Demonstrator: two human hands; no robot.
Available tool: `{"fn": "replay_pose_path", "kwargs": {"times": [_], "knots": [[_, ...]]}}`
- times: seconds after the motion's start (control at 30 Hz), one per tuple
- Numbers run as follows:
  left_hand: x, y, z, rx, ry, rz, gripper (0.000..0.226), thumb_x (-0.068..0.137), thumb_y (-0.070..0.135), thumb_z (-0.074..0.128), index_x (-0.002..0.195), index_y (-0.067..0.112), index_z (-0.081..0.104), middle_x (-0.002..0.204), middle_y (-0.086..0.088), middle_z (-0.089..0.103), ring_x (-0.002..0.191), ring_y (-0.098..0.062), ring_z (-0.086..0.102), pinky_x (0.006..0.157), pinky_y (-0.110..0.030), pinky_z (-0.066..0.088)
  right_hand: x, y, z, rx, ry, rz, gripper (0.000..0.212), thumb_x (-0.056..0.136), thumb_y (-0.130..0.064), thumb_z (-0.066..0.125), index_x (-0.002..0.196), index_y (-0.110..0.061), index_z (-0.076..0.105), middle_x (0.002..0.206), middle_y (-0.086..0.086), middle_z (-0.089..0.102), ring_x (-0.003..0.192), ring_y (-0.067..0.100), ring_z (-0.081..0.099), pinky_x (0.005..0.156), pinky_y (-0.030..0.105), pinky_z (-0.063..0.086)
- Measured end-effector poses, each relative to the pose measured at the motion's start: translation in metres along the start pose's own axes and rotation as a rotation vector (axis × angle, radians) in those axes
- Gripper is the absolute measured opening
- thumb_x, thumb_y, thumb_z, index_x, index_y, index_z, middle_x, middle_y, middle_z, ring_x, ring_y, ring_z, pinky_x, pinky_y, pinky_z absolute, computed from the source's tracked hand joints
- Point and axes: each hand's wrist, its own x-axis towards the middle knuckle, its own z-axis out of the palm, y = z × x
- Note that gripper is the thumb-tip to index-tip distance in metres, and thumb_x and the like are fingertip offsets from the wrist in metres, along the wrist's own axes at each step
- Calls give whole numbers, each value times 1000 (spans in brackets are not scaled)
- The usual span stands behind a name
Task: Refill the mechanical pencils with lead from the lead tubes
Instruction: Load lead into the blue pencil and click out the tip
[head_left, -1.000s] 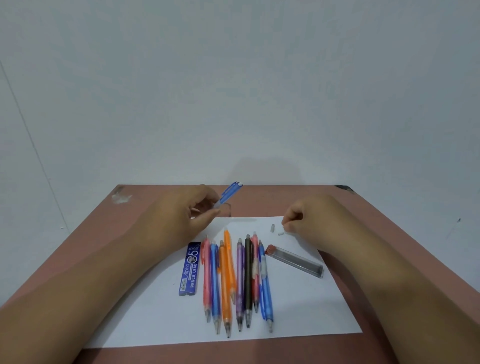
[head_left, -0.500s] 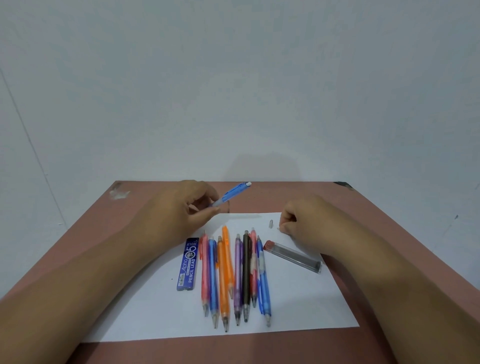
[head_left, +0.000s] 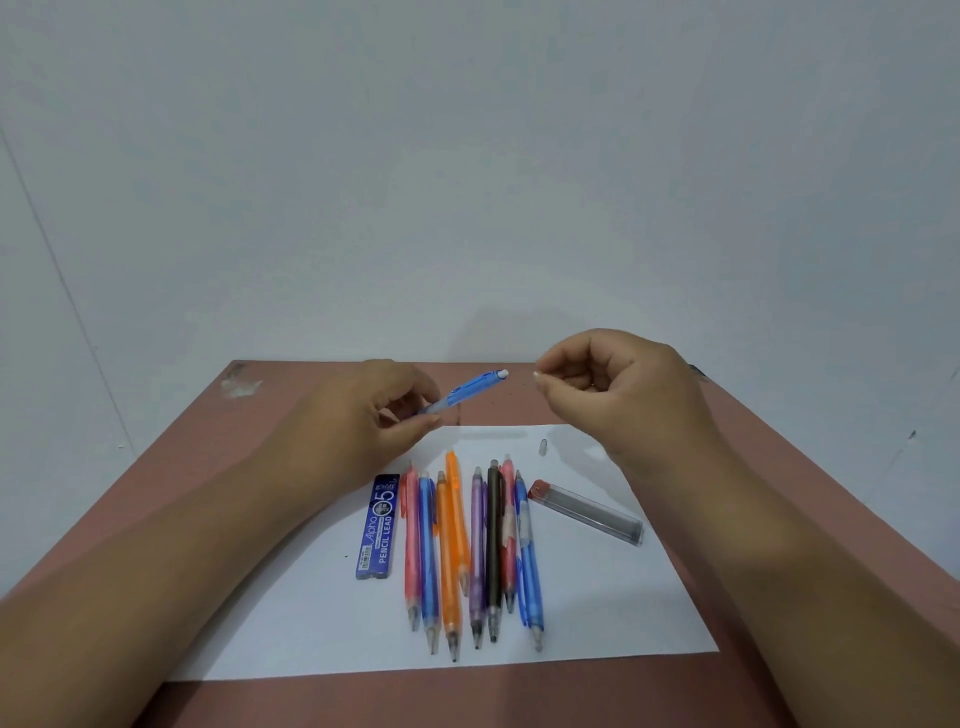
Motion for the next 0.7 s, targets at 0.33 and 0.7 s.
{"fn": "replay_pose_path", "kwargs": {"times": [0.33,0.7], "knots": [[1,-6,3,41,-5,26,18,87,41,71,96,46,56,90,22,63,82,-3,65,73,-31,61,-1,-2,3,-12,-53,-94,21,91,-19,75,86,-40,75,75,-15,72,74,11,68,75,39,62],[1,-7,3,59,-3,57,16,84,47,67,96,47,57,90,21,64,81,-5,65,71,-35,61,1,3,5,-47,-89,-94,20,91,-16,74,85,-35,76,69,-20,68,63,2,59,58,13,46]]}}
